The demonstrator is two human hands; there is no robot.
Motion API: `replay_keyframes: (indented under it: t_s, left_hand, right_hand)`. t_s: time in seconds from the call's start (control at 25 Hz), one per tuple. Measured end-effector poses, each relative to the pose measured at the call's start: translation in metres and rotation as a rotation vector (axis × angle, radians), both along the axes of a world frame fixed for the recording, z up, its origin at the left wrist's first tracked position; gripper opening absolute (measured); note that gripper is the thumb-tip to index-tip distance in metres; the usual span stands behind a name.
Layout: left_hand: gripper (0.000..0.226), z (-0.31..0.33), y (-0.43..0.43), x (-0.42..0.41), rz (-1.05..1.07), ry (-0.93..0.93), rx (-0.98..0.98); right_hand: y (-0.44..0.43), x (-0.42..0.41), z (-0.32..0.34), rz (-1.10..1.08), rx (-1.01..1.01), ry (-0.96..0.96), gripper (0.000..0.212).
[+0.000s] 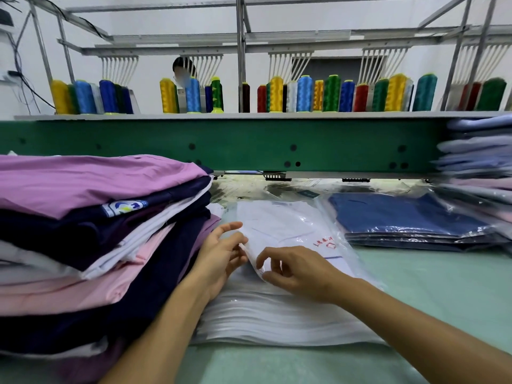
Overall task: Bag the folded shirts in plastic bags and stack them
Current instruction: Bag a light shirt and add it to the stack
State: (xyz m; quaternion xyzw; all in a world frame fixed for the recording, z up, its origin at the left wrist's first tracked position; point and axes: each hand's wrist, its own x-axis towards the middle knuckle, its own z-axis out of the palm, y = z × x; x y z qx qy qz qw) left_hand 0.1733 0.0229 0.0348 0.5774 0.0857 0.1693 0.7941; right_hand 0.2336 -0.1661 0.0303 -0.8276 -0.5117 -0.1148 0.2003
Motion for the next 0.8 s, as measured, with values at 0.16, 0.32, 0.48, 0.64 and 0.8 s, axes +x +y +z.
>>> replay_keyframes:
  t_s: [0.16,0.32,0.48,0.64,0.8]
  left_hand:
    - [0.03,-0.002,-0.005,0.0,0.024,-0.021,0.159]
    - [0.026,-0.002,-0.007,0.0,-0.014,-0.011,0.148]
    - [0.023,0.001,-0.007,-0.002,-0.021,-0.019,0.071]
    - [0.019,0.001,-0.007,-0.003,-0.024,-0.017,-0.025]
    - [0.018,0.003,-0.01,0.001,0.001,-0.053,-0.211]
  right_hand:
    - [0.01,-0.003,-0.005,-0.033,0.131,-0.063,0.027]
    - [0.022,-0.009,-0.005,-0.074,0.231,-0.17,0.022]
    - [0.035,-0.017,-0.002,-0.088,0.321,-0.27,0.015]
    - [0.045,-0.018,0.004,-0.089,0.298,-0.355,0.015]
    - [0.038,-0.009,0.015,-0.099,0.212,-0.41,0.022]
